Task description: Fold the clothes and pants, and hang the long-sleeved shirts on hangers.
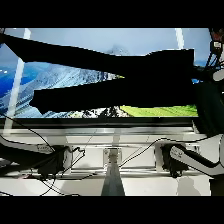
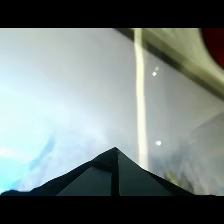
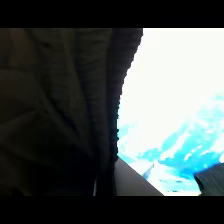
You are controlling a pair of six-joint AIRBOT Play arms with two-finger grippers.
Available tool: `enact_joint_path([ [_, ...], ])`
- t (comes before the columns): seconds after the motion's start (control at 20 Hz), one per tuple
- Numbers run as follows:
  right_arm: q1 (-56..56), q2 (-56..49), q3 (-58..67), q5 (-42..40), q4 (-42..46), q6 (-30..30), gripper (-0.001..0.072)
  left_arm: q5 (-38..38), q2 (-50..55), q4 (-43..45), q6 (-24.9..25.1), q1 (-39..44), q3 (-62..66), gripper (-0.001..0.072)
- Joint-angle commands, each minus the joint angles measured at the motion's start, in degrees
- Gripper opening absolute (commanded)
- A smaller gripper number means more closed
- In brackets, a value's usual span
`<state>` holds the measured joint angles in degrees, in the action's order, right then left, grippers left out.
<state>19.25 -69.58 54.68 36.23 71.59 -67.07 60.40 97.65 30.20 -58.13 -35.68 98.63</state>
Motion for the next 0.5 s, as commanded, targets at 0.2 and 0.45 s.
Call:
enact_joint_path([
  [0.2, -0.04, -11.13, 0.02, -17.66, -11.78, 0.02, 0.0018, -6.95, 10.49, 2.75, 0.02, 4.70, 0.39, 0.0008],
  [0.45, -1.68, -14.03, 0.20, -25.55, -12.81, 0.17, 0.0023, -17.25, 15.82, 2.75, 0.02, 10.05, 0.42, 0.0015],
])
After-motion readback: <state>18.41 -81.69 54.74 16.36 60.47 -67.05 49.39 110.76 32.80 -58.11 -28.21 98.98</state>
